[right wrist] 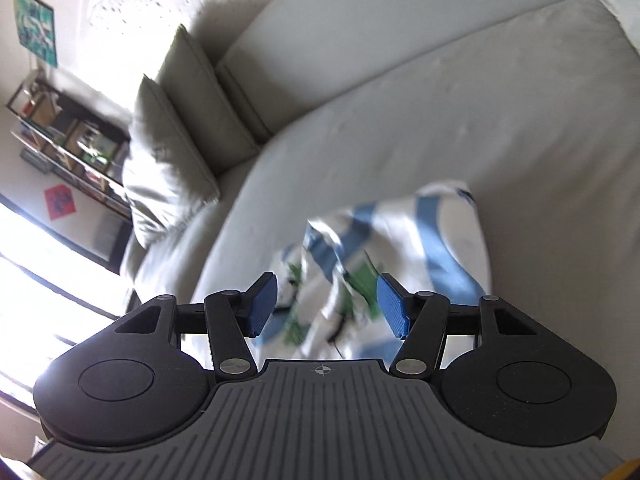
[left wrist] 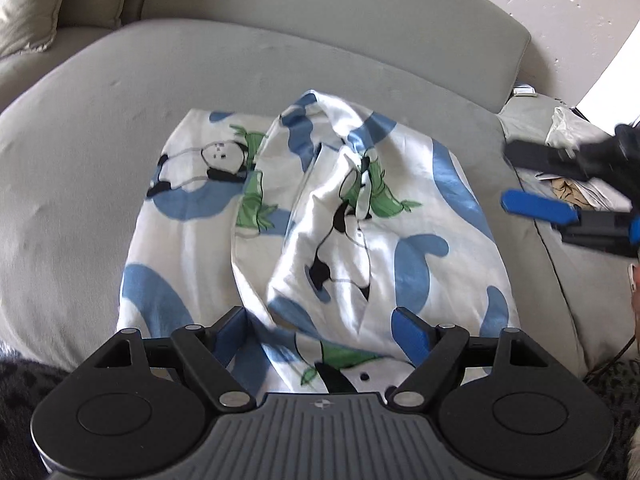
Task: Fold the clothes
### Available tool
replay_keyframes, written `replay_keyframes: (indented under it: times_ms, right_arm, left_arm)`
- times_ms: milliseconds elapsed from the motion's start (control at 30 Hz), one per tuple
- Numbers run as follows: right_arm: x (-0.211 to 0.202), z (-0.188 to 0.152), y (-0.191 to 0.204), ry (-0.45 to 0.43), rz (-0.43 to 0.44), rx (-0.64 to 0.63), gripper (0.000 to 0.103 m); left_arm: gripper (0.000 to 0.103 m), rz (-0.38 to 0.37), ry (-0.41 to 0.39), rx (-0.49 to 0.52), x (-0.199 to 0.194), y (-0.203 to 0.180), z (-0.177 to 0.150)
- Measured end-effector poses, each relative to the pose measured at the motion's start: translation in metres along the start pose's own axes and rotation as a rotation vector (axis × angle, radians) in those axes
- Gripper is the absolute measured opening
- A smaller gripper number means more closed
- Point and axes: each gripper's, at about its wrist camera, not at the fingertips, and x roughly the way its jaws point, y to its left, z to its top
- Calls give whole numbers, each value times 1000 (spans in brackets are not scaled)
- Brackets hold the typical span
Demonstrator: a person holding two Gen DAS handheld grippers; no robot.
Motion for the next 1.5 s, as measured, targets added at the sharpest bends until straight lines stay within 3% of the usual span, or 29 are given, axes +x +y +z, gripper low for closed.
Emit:
replay_keyframes:
  times_ms: [100,233,300,333,400,433,700,933,1300,1500]
  right_arm:
    - [-8,-15,-6,19,4,3,62]
    - [-9,-34,-13,53,16,35,62]
    - [-6,-42,-14,67,13,41,62]
    - [-4,-44,-14,72,10,42,62]
    - [-6,-49,-16,73,11,50,62]
    - [-7,-52,-17,73,13,55,62]
    - [-11,-63,-23,85,-6,63,62]
    - [-9,-68,-26,96,-21,64,62]
    - [-9,-76,-26,115,-45,49,62]
    - [-8,-82,-25,139,-49,49,62]
  left_arm:
    - [69,22,11,-1,4,-6,0]
    - [50,61,-5,54,9,-20,4]
    - [47,61,-28,65,5,-22,5]
    - [39,61,-39,70,3,-23,6]
    - [10,61,-61,81,0,-25,8]
    - [2,60,-72,86,-2,-27,9]
    - [1,39,-167,117,-18,-34,15]
    - [1,-76,-140,-103,-19,8,18]
    - [0,41,-301,-182,-58,20,-6]
    - [0,121,-255,-254,-56,32,-14]
